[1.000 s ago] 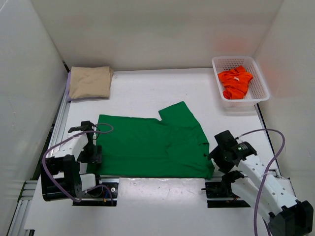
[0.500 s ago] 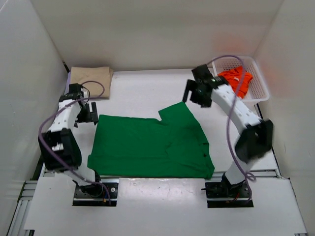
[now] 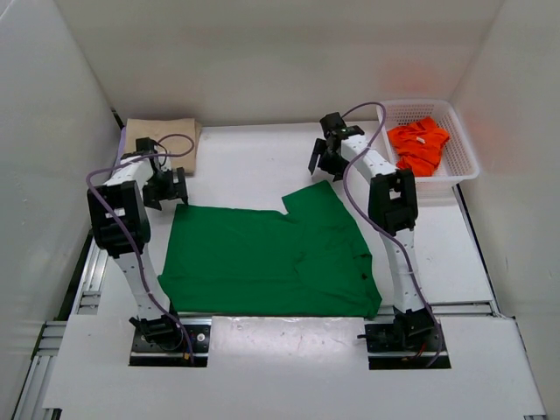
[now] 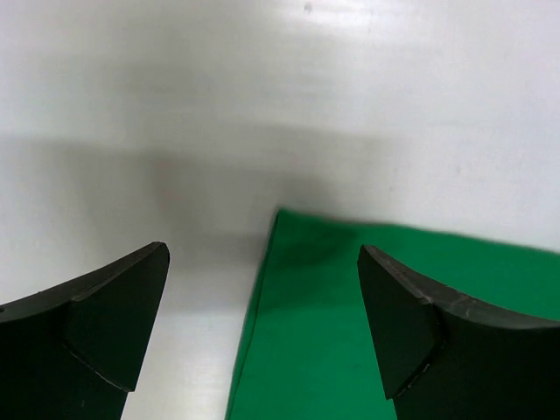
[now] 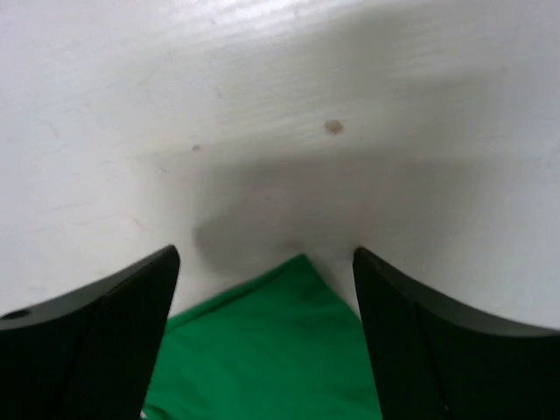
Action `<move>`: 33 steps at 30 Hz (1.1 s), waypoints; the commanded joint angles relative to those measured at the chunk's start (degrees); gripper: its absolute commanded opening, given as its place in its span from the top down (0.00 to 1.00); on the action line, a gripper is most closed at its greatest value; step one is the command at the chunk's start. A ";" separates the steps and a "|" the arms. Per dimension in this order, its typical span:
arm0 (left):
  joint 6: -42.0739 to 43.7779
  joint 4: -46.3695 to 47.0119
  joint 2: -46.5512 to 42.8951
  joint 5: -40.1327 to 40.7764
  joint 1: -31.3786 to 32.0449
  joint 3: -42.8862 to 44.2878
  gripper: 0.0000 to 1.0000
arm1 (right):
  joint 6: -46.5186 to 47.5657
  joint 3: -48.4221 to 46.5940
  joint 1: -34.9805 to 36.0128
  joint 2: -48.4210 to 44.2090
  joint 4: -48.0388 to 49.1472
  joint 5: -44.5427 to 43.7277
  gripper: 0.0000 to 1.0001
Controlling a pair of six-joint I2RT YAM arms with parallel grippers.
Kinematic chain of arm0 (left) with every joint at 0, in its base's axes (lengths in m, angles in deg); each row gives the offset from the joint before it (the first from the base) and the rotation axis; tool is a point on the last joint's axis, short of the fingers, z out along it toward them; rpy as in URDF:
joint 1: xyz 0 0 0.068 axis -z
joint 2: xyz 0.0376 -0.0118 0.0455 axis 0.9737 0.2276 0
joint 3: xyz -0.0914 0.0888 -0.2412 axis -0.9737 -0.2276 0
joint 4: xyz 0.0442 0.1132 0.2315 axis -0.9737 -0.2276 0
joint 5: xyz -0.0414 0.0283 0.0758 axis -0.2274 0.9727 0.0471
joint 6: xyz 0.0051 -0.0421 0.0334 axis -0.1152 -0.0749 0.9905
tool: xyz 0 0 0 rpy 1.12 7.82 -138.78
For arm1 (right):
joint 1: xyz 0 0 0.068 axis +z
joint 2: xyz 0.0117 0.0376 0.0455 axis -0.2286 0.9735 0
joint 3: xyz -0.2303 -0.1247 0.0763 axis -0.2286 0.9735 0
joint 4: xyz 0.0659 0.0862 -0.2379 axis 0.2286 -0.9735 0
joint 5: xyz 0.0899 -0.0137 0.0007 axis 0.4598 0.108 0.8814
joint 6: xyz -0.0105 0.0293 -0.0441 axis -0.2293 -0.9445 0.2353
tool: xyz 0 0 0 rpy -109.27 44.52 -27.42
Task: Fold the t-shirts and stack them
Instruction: Grap the side of the flattened tshirt furthest away from the robot with both arms
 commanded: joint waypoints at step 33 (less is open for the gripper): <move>-0.01 -3.04 -16.68 0.64 3.19 -8.07 0.90 | -0.38 39.35 4.20 -42.32 5.21 4.51 1.00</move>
